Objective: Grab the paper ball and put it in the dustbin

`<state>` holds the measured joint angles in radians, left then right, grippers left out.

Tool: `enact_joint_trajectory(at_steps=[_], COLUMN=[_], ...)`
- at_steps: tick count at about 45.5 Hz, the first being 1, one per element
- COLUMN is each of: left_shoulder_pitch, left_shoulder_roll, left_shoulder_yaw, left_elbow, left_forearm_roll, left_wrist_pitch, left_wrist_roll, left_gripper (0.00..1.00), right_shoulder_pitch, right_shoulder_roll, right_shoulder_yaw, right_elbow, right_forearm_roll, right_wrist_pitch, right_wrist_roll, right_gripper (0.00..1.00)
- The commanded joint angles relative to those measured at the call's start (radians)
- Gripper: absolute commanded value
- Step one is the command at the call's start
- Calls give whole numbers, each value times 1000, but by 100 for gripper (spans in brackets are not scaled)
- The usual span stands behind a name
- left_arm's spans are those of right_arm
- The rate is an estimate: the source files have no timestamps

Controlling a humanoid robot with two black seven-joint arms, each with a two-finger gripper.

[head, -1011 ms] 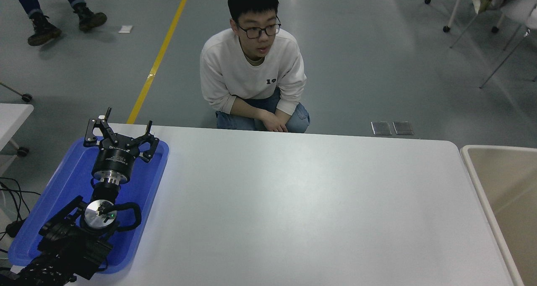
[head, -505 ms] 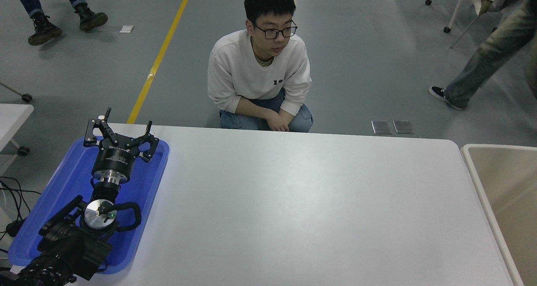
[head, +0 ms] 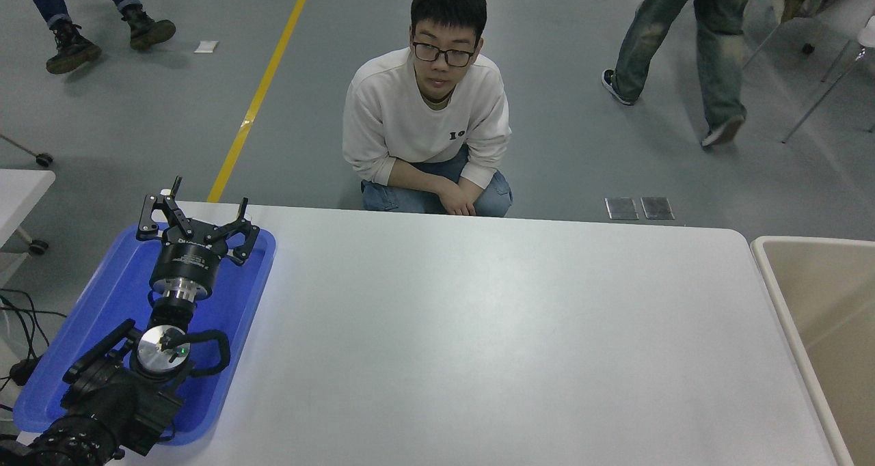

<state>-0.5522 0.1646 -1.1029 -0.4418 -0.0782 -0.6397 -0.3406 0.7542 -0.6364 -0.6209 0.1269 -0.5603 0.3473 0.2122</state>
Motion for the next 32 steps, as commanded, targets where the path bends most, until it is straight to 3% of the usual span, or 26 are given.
enact_joint_trajectory(at_steps=[1,7,11,12,14,15,18,20,32], left_shoulder_pitch=[0,0,0,0,0,0,0,0,0], left_shoulder_roll=[0,0,0,0,0,0,0,0,0], left_shoulder_yaw=[0,0,0,2,0,0,0,0,0], left_elbow=[0,0,0,0,0,0,0,0,0], left_forearm_roll=[0,0,0,0,0,0,0,0,0], left_wrist_pitch=[0,0,0,0,2,2,2,0,0], left_wrist_roll=[0,0,-1,-1,-1,0,0,-1,-1], left_gripper=[100,100,100,100,100,100,100,100,100], right_shoulder_pitch=[-98,-110,-115,-116,-119,-119,-121,-121,-108], right_shoulder_roll=[101,121,129,130,130,132,133,133,132], right_shoulder_yaw=[18,18,18,18,21,24,38,43,44], right_elbow=[-56,-58,-58,-58,-58,-58,-58,-58,-75], right_forearm_roll=[86,120,134,137,138,140,158,166,172], right_wrist_pitch=[-99,-119,-137,-142,-148,-152,-154,-154,-154], right_wrist_roll=[-7,-16,-23,-25,-27,-28,-30,-31,-36], right_gripper=[0,0,14,21,53,64,73,100,100])
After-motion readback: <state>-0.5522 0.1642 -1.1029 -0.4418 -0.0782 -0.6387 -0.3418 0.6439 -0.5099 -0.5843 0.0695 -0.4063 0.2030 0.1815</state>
